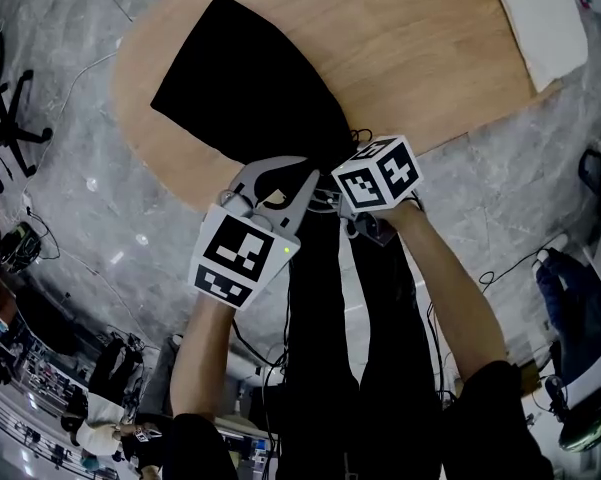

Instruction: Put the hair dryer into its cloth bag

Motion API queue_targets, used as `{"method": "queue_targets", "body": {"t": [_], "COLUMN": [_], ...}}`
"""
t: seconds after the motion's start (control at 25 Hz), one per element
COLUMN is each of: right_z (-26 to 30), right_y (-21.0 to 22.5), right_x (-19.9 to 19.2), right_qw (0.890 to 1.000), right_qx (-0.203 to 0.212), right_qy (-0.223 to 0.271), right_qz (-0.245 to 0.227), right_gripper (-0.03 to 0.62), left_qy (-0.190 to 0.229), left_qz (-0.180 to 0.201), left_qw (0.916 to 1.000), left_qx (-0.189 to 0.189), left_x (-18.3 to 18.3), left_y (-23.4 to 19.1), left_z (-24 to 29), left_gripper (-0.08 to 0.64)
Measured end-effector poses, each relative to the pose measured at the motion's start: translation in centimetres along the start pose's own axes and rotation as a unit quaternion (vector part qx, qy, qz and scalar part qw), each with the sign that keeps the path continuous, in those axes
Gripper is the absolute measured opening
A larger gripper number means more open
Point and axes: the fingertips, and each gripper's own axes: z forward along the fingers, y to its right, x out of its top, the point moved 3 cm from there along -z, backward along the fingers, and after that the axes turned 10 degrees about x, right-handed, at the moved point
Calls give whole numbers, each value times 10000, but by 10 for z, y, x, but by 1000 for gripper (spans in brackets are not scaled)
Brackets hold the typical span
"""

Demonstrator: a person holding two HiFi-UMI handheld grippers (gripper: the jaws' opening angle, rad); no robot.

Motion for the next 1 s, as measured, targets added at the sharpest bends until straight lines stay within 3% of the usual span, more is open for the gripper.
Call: {"method": "queue_targets", "body": {"t": [0.24,0.52,0.64,0.76,0.88,1.0], "right_z": [-23,-55,-75,-89,-78,-59], "right_y": [-2,-17,-25,-21,-7,5], "right_x": [3,-14,-30,-56,-98,-122], "right_qw": [9976,9942,9915,9860,9871,9867], "right_qx": [-433,-850,-976,-1410,-1500,-1498], "right_qy": [490,648,831,831,549,574], "right_qz": [211,-135,-241,-307,38,266], "right_gripper": [376,379,378,379,379,377], "left_qy": [24,54,46,21,5,-3], "left_qz": [50,73,110,133,137,130], "left_qw": [10000,9999,9999,9999,9999,9999], "left_qx": [9,47,39,28,28,8], "left_x": [3,7,8,9,7,7], "left_y": [1,4,9,6,5,6], "left_z": [1,5,9,9,9,10], "left_gripper": [23,23,23,23,23,23]}}
